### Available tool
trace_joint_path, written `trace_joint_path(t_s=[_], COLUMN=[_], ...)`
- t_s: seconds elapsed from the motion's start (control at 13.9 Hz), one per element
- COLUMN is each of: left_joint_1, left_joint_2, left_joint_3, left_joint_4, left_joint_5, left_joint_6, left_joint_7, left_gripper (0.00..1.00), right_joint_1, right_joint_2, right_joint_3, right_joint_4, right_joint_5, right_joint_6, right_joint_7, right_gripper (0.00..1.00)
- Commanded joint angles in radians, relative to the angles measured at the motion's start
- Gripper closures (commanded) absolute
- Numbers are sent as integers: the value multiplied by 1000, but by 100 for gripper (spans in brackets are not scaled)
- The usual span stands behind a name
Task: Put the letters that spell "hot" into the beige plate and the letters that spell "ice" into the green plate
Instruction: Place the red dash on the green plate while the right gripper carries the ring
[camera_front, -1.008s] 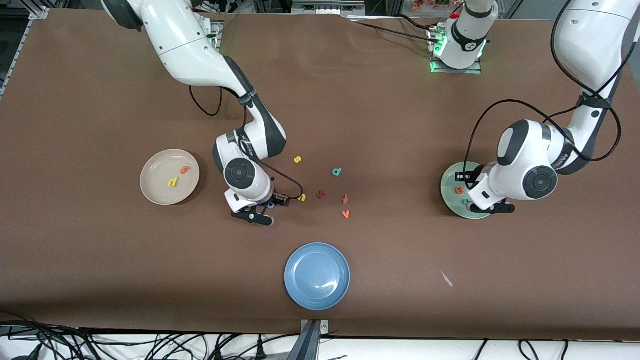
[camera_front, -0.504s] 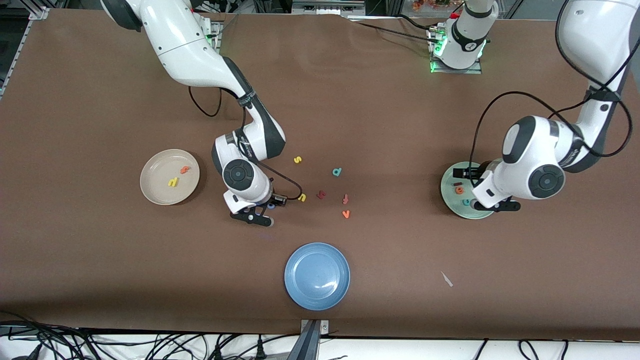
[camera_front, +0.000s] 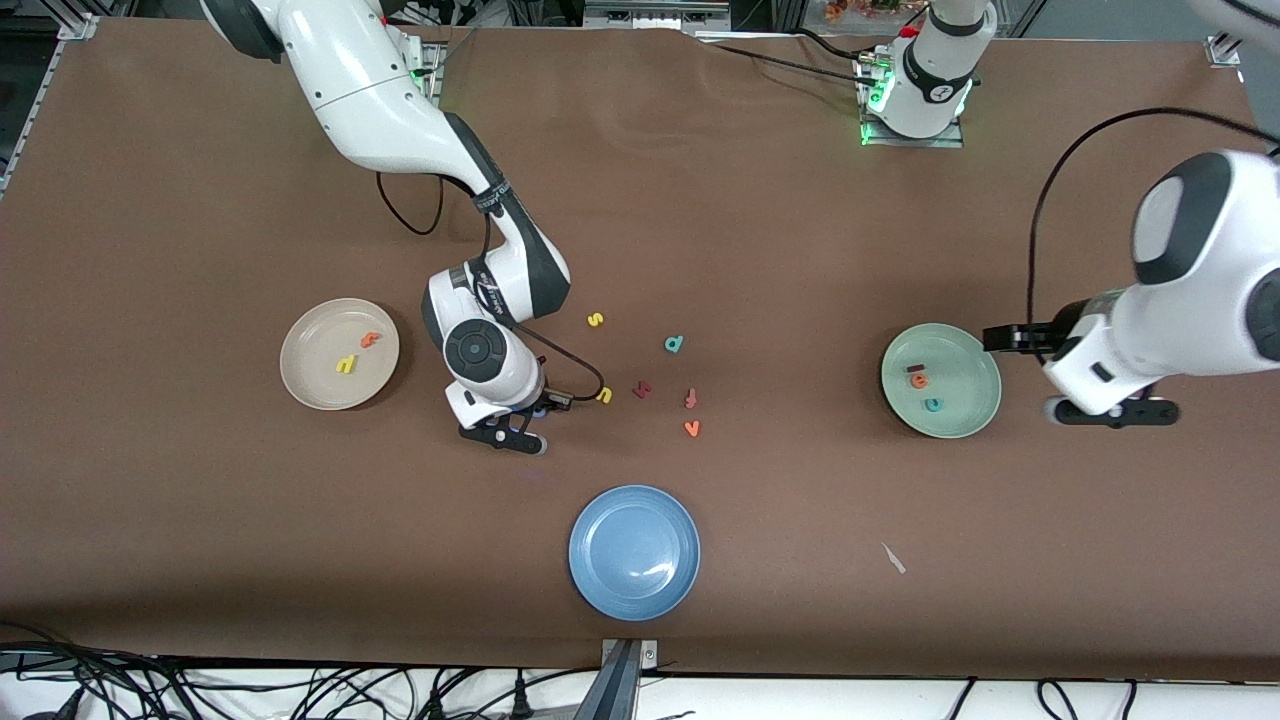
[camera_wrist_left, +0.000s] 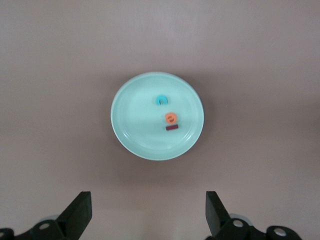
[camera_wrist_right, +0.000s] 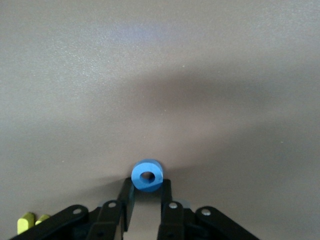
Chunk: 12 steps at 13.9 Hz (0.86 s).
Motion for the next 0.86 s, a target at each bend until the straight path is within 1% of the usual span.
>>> trace_joint_path(t_s=[0.0, 0.07, 0.14, 0.22, 0.36, 0.43, 0.5, 0.58, 0.65, 0.72, 0.79], left_joint_1=[6, 2, -6, -35, -136, -174, -220, -275, -315, -331, -330], left_joint_2=[-52, -97, -130, -158, -226, -240, -261, -295, -339, -387, -413], left_joint_3=[4, 20, 35, 88, 212, 259, 326, 378, 421, 435, 435], left_joint_4=[43, 36, 22, 16, -27, -32, -52, -108, -183, -270, -324], left_joint_5=[-6, -8, -8, -18, -47, -76, -103, -113, -118, -126, -135], left_joint_6=[-30, -27, -25, -27, -25, -24, -16, 16, 71, 143, 188], left_joint_7=[93, 147, 179, 201, 226, 244, 271, 285, 285, 285, 284], left_gripper=[0, 0, 0, 0, 0, 0, 0, 0, 0, 0, 0], right_joint_1=[-4, -5, -5, -4, -2, -2, -2, -1, -1, -1, -1], right_joint_2=[18, 17, 11, 5, 4, -8, -33, -70, -120, -178, -232], right_joint_3=[-3, -8, -19, -22, -28, -49, -68, -95, -121, -146, -175], right_joint_4=[70, 116, 122, 122, 122, 116, 103, 75, 23, -50, -128], right_joint_5=[9, 5, 2, -4, -10, -32, -35, -35, -35, -35, -35], right_joint_6=[-93, -169, -199, -202, -202, -212, -265, -325, -339, -331, -321], right_joint_7=[-13, -12, -13, -15, -13, -18, -42, -97, -152, -200, -252], right_gripper=[78, 81, 82, 83, 83, 83, 85, 86, 87, 89, 89])
